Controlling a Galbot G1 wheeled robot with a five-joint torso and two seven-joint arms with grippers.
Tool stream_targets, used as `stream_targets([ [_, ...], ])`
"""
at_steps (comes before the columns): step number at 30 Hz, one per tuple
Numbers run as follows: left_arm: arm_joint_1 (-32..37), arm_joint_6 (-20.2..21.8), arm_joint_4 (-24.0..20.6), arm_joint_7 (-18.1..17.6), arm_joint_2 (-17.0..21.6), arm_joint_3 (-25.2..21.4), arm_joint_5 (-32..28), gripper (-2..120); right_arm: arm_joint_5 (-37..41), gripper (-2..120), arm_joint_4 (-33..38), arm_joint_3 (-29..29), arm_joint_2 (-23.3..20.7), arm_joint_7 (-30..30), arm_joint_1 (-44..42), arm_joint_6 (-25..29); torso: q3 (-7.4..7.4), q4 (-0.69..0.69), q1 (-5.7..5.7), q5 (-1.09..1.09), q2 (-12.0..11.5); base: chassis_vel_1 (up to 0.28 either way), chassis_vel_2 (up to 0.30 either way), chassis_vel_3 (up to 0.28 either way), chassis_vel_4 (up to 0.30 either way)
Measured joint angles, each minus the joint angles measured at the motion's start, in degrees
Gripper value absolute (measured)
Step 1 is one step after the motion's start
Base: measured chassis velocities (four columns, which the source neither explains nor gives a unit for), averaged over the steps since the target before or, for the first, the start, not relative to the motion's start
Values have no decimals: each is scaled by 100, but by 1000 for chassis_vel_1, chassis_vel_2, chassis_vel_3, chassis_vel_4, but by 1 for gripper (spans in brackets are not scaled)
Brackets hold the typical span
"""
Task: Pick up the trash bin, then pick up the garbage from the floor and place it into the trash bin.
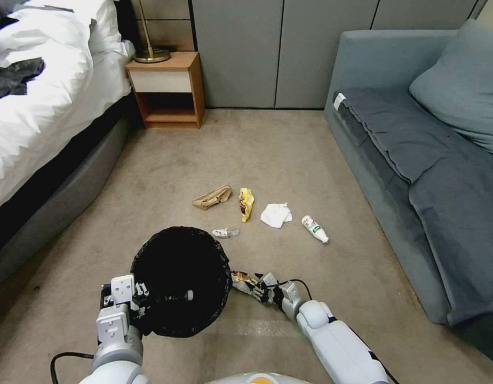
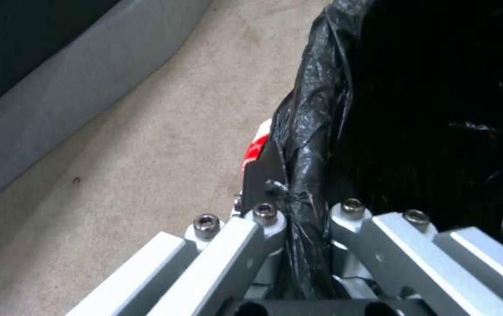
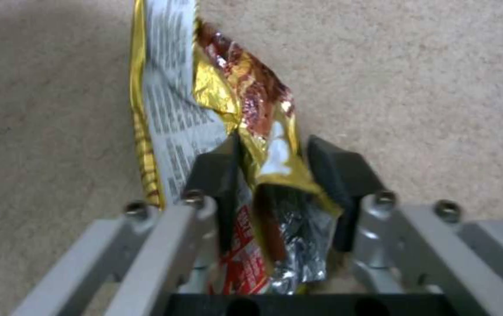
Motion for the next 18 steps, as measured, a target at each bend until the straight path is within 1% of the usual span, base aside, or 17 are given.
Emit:
stream_targets([
  [1, 0, 0, 0, 0, 0, 0, 0, 1, 0, 29, 0, 0, 0, 0, 0, 0, 0, 0, 0, 0, 0, 0, 0, 0, 0],
  [3, -4, 0, 0, 0, 3, 0, 1, 1, -10, 19, 0, 11, 30, 0, -23, 0, 0, 0, 0, 6, 0, 0, 0, 0, 0],
  [4, -7, 0, 0, 0, 4, 3, 1, 1, -12, 13, 0, 27, 35, 5, -32, 0, 0, 2, 0, 2, 0, 0, 0, 0, 0],
  [5, -8, 0, 0, -1, 5, 6, 1, 1, -13, 10, -1, 38, 36, 10, -46, 1, 0, 1, 0, 4, 0, 0, 0, 0, 0],
  [6, -8, 0, 0, -1, 5, 6, 1, 1, -13, 10, -1, 38, 36, 10, -46, 1, 0, 1, 0, 4, 0, 0, 0, 0, 0],
  [8, -11, 0, 0, -1, 8, 18, 1, 1, -19, 0, 15, 69, 38, 10, -104, 3, 0, 2, 0, 5, 0, 0, 0, 0, 0],
  [16, -28, 0, 0, 0, 25, 49, -1, 1, -38, 0, 128, 153, -6, 16, -193, 31, 1, 2, 0, 5, 0, 0, 0, 0, 0],
  [18, -36, 0, -4, 1, 35, 51, -8, 1, -7, 0, 274, 198, -50, 70, -249, 39, 2, 1, 1, 4, -1, 0, 0, 0, 0],
])
